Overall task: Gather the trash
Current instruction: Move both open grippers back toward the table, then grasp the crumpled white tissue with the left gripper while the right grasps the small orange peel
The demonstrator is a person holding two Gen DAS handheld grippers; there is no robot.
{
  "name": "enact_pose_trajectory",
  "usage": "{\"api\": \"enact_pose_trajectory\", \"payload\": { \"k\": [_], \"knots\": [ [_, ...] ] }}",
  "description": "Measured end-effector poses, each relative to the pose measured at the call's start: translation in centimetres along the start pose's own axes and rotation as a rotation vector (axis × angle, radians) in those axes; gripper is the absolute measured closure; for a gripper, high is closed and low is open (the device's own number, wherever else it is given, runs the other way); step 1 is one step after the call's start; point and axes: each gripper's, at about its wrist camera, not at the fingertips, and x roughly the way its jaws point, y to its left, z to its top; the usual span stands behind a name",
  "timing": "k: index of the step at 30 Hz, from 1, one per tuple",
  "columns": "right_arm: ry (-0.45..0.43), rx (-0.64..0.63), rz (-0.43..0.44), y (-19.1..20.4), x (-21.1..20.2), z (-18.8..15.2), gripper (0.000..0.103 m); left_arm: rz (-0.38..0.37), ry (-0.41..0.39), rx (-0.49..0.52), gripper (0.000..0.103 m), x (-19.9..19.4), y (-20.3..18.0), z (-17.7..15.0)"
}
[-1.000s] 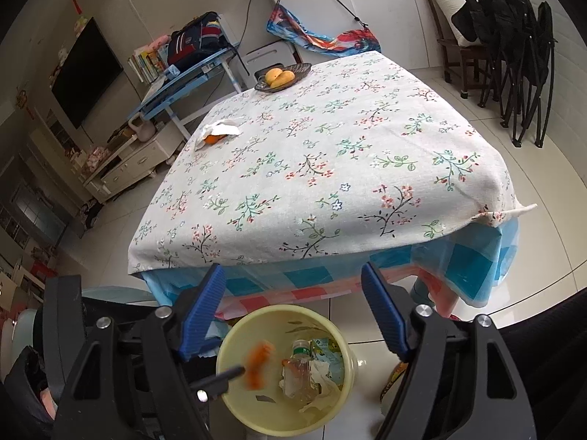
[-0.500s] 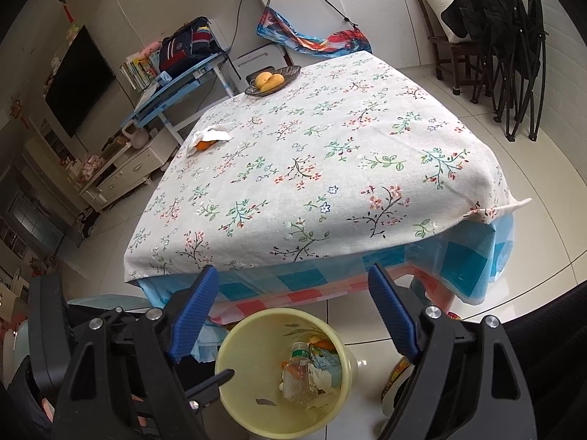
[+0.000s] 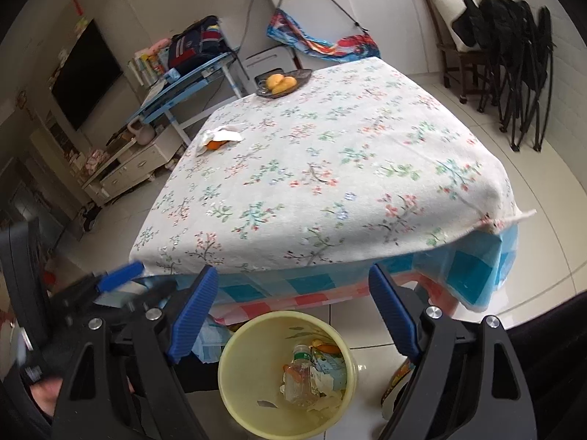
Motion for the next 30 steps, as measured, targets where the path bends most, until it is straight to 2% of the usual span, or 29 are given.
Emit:
{"api": "enact_pose_trajectory", "payload": {
  "k": [4,8,14,18,22,24,30],
  "knots": [
    [-0.004,-0.051,0.021,1.7,0.9,1.6,0.022,0.063,-0.049,-0.086,0.026,-0.5,2.8,2.4],
    [0.011,-0.103,0.027,3.1,2.8,3.6,0.022,0.075,-0.051,-0.127,0.026,0.7,5.1,5.4],
    [0.049,-0.181,0.032,4.7,6.0,6.1,0.022,0.076,-0.013,-0.144,0.025,5.5,7.5,10.2],
    [0.075,-0.159,0.041,4.1,7.9,6.6,0.022,0.064,0.028,-0.096,0.025,9.8,7.9,13.4],
    [0.126,-0.108,0.06,3.1,9.6,5.9,0.022,0.107,0.067,0.042,0.025,13.9,7.1,15.6],
    [0.14,-0.094,0.071,3.0,10.0,5.8,0.022,0.117,0.078,0.069,0.025,15.5,7.3,16.6],
    [0.165,-0.073,0.107,3.0,11.2,5.8,0.022,0.072,0.108,-0.028,0.026,19.4,9.4,18.9]
  ]
}}
